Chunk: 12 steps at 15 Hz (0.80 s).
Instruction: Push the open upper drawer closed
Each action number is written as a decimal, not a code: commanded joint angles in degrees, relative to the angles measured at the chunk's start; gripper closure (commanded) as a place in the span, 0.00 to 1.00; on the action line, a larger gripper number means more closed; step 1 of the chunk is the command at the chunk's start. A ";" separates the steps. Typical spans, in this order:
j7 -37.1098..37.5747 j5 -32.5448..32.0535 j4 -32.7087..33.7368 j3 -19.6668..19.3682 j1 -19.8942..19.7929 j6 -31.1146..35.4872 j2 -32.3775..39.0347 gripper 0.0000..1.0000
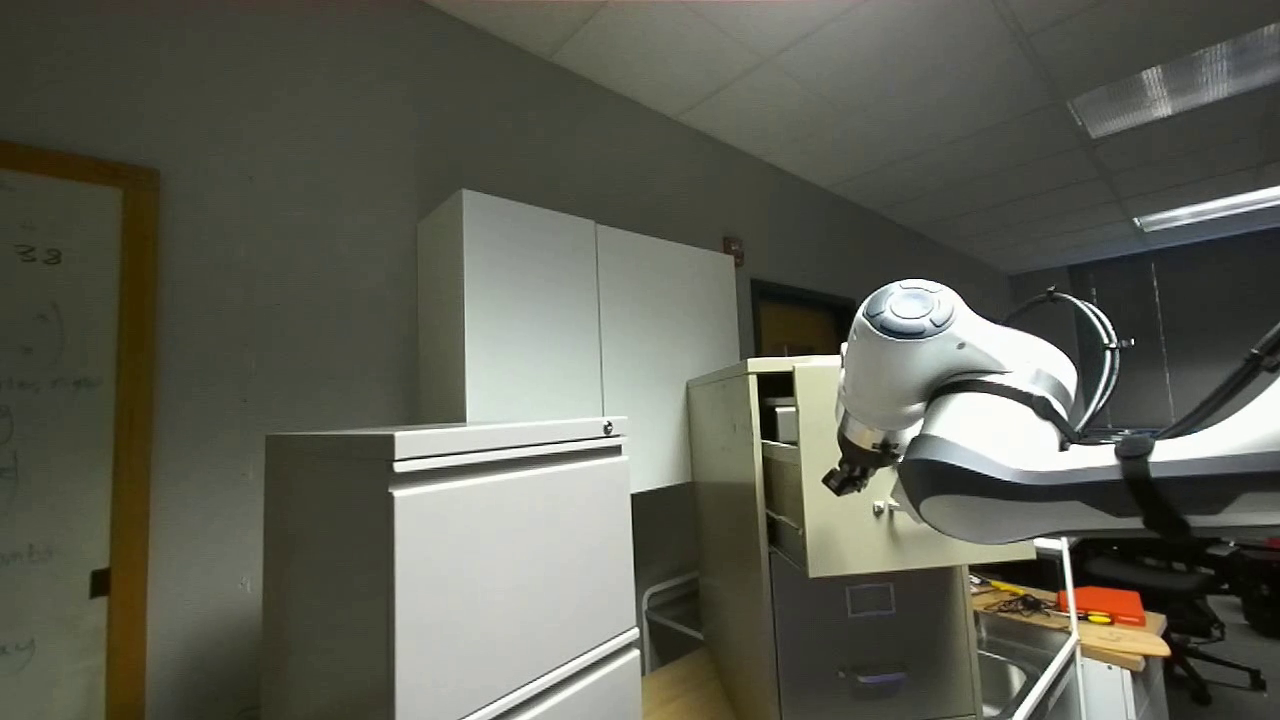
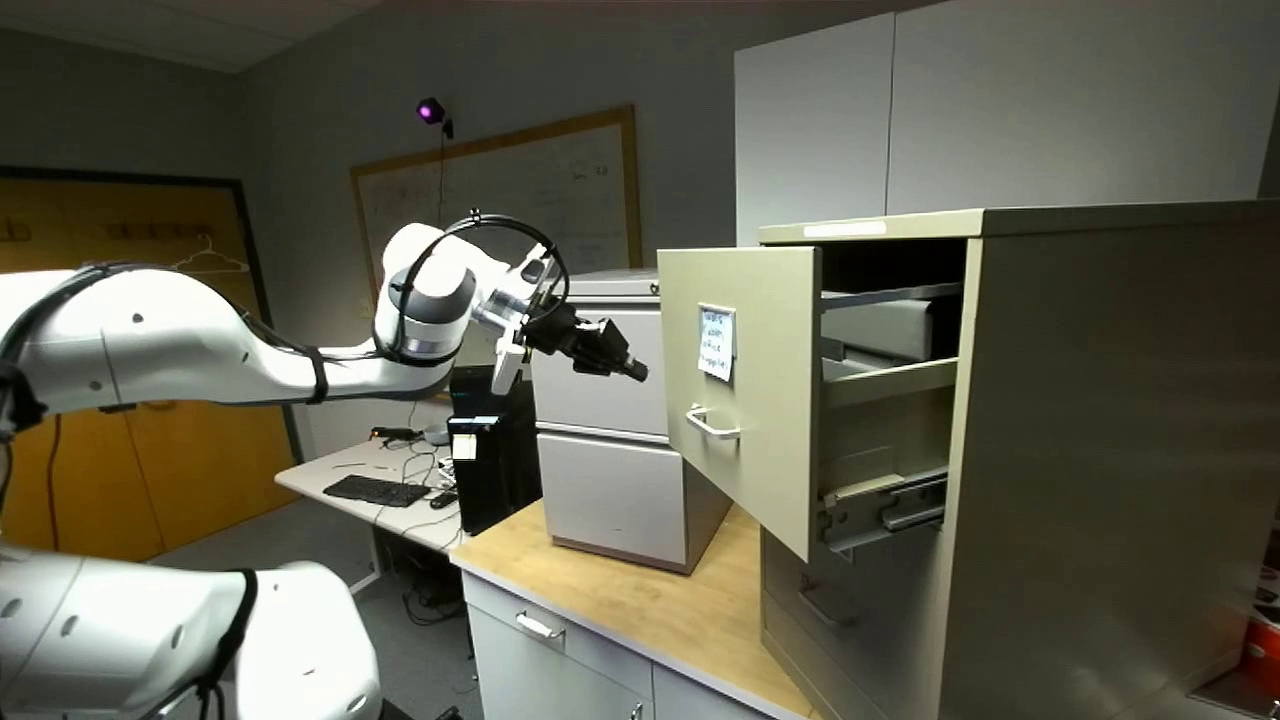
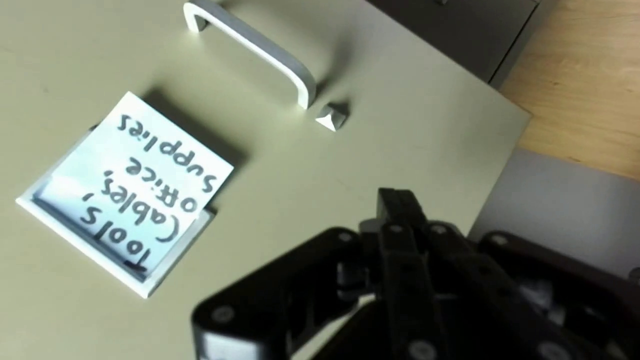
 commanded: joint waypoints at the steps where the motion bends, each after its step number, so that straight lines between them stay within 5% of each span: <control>1: 3.29 -1.91 3.01 -0.10 -1.00 2.16 3.28 1.00; 12: 6.34 -2.77 10.58 -0.93 -3.80 8.51 14.75 1.00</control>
